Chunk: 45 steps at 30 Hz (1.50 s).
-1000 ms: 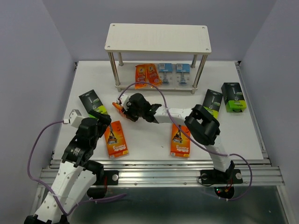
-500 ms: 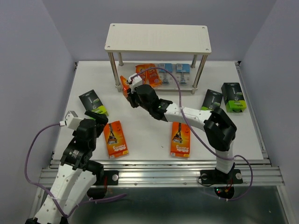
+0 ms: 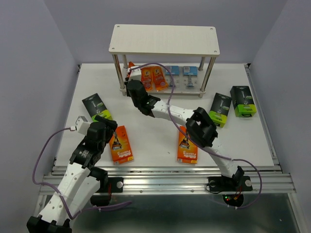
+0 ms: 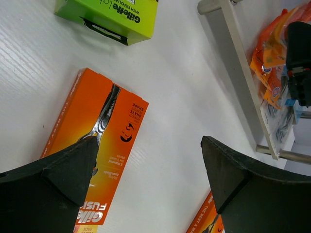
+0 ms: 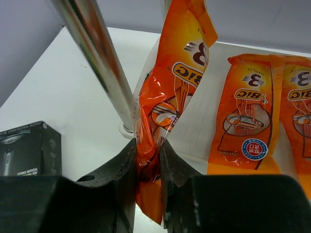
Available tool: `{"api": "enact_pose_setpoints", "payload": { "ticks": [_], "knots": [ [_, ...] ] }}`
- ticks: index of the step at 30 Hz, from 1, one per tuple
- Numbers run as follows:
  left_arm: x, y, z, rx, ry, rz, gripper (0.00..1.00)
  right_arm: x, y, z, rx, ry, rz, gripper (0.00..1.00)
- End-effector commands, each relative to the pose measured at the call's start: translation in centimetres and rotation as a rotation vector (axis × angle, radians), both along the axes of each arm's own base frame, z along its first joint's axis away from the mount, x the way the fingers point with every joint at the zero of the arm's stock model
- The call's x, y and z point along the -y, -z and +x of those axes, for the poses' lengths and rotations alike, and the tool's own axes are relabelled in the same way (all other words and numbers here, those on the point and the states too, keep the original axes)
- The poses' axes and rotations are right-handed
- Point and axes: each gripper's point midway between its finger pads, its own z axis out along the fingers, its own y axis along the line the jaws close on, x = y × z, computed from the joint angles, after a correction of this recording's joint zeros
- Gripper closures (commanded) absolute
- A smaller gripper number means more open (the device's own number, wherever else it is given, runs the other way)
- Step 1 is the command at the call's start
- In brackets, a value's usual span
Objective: Place and organize the shaving razors onto the shelf
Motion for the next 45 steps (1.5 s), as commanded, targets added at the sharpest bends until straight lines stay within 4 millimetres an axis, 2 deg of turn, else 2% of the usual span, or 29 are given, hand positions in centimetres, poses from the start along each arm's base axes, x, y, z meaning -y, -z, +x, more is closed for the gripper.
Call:
{"api": "enact_pose_setpoints", "payload": {
  "ticks": [1,2,3,8,15,19,22,23,24,27,29,30,31,33,34,35,36,37,38,39,40,41,42,43,45],
  "knots": [
    [-0.9,-1.2,0.6,0.055,-0.06,-0.001,0.01,1.2,-2.6,3.6,0.08,0.081,0.089,0.74],
    [-1.0,-1.2,0.6,0.057,-0.063,0.0,0.01,1.7,-2.2,4.5,0.08,0.091,0.091,0.73],
    [-1.0,-1.0,0.6,0.054,-0.064,0.005,0.01,1.2,-0.8,4.7,0.07,0.081,0.082,0.73],
    [-1.2,-0.9,1.0,0.039,-0.08,0.011,0.01,1.2,-0.1,6.5,0.076,0.025,0.115,0.71],
    [-0.9,-1.0,1.2,0.049,-0.081,-0.007,0.01,0.2,0.0,6.7,0.1,-0.006,0.143,0.68],
    [-1.2,-1.0,1.1,0.046,-0.093,-0.005,0.01,0.2,1.0,7.0,0.082,0.015,0.167,0.64],
    [-1.4,-1.0,0.9,0.039,-0.099,0.0,0.01,0.0,1.4,7.0,0.063,0.02,0.199,0.58],
    [-1.3,-1.0,0.8,0.036,-0.098,-0.001,0.01,0.1,1.4,7.0,0.06,0.02,0.202,0.56],
    [-1.4,-0.9,0.8,0.033,-0.102,0.001,0.01,0.0,1.1,6.9,0.06,0.019,0.21,0.49],
    [-1.4,-1.0,0.7,0.029,-0.104,-0.001,0.01,-0.2,0.8,6.6,0.053,0.0,0.217,0.43],
    [-1.2,-1.3,0.8,0.038,-0.092,-0.008,0.01,-0.4,-1.1,6.0,0.062,-0.039,0.241,0.41],
    [-0.8,-1.7,1.0,0.05,-0.076,-0.02,0.01,-0.4,-0.7,5.6,0.053,-0.054,0.234,0.34],
    [-0.7,-2.0,1.1,0.058,-0.068,-0.02,0.01,-0.5,-2.9,5.0,0.075,-0.083,0.263,0.31],
    [-0.6,-2.1,1.1,0.059,-0.065,-0.024,0.01,-0.4,-4.2,4.2,0.076,-0.116,0.273,0.27],
    [-0.6,-1.9,1.0,0.053,-0.068,-0.027,0.01,-0.1,-5.7,3.3,0.077,-0.142,0.285,0.25],
    [-0.7,-1.8,1.0,0.047,-0.073,-0.029,0.01,-0.3,-4.3,3.0,0.058,-0.161,0.267,0.24],
    [-0.8,-1.6,1.0,0.041,-0.079,-0.027,0.01,0.3,-7.2,2.1,0.085,-0.177,0.295,0.21],
    [-0.8,-1.5,1.1,0.04,-0.081,-0.027,0.01,0.5,-5.6,1.0,0.053,-0.211,0.272,0.17],
    [-0.9,-1.3,1.2,0.036,-0.092,-0.023,0.01,0.8,-8.4,-0.3,0.076,-0.26,0.298,0.13],
    [-0.9,-1.3,1.3,0.035,-0.095,-0.024,0.01,1.4,-8.7,-0.9,0.074,-0.26,0.298,0.13],
    [-1.2,-1.2,1.4,0.035,-0.107,-0.014,0.01,1.5,-6.8,-2.3,0.032,-0.309,0.273,0.06],
    [-1.4,-0.8,1.5,0.025,-0.125,-0.011,0.01,1.9,-6.9,-3.3,0.023,-0.335,0.27,0.0],
    [-1.7,-0.5,1.6,0.021,-0.139,-0.002,0.01,2.5,-9.1,-5.0,0.038,-0.379,0.292,0.0],
    [-1.8,-0.4,1.7,0.019,-0.144,0.001,0.01,3.3,-6.6,-6.3,-0.011,-0.4,0.265,0.0],
    [-1.6,-0.1,2.4,0.023,-0.134,0.006,0.01,4.4,-6.3,-8.3,-0.032,-0.438,0.261,0.0]
  ]
}}
